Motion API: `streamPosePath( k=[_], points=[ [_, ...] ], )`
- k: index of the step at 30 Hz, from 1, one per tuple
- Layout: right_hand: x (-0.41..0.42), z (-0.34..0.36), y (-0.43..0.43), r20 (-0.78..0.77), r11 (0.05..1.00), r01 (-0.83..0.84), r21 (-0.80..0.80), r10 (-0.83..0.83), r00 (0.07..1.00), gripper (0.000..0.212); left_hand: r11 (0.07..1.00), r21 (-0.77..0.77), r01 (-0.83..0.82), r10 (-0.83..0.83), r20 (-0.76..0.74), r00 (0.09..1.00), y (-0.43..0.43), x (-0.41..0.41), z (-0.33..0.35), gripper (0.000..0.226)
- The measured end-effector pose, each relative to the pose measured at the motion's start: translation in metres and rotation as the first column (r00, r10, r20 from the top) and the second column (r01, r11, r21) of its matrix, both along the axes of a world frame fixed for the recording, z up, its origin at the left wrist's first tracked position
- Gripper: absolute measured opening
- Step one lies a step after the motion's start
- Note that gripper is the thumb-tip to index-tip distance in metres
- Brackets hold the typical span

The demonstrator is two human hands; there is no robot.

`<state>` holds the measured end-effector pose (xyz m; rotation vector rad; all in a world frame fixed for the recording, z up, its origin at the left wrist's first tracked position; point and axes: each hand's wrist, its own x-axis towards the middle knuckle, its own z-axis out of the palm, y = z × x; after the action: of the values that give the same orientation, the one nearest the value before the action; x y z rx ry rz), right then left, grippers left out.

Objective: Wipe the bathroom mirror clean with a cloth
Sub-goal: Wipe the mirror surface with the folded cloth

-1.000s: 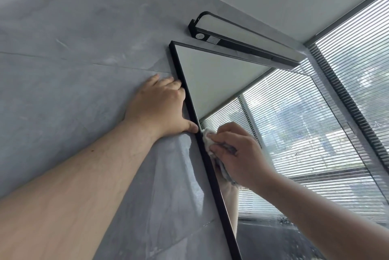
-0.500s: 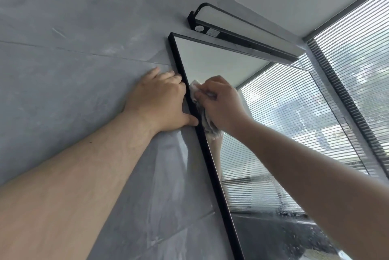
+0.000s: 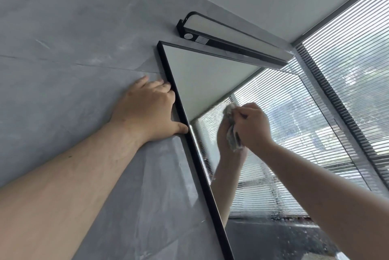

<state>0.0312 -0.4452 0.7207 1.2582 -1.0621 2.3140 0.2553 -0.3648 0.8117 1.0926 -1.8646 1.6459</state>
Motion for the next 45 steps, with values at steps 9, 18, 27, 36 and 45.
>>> streamPosePath(
  k=[9, 18, 27, 36, 45],
  points=[
    [-0.028, 0.003, -0.011, 0.112, 0.979, 0.077, 0.191, -0.100, 0.989, 0.027, 1.000, -0.028, 0.005, -0.004, 0.012, 1.000, -0.002, -0.001, 0.001, 0.103],
    [0.078, 0.041, 0.031, -0.261, 0.984, 0.008, -0.176, -0.055, 0.964, 0.019, 1.000, -0.005, 0.030, -0.030, -0.003, 1.000, 0.000, 0.000, -0.001, 0.100],
    [-0.045, 0.030, -0.021, 0.134, 0.969, 0.105, 0.223, -0.137, 0.981, 0.026, 1.000, -0.008, 0.009, -0.009, -0.002, 1.000, 0.000, -0.002, -0.001, 0.103],
    [-0.002, 0.047, 0.002, -0.068, 0.994, 0.090, 0.056, -0.086, 0.994, 0.026, 1.000, -0.011, 0.009, -0.009, -0.004, 1.000, 0.001, -0.003, -0.001, 0.103],
    [0.068, 0.075, 0.032, -0.323, 0.991, 0.003, -0.131, -0.046, 0.945, 0.021, 0.999, -0.012, 0.048, -0.048, -0.005, 0.999, -0.001, 0.000, -0.002, 0.102]
  ],
)
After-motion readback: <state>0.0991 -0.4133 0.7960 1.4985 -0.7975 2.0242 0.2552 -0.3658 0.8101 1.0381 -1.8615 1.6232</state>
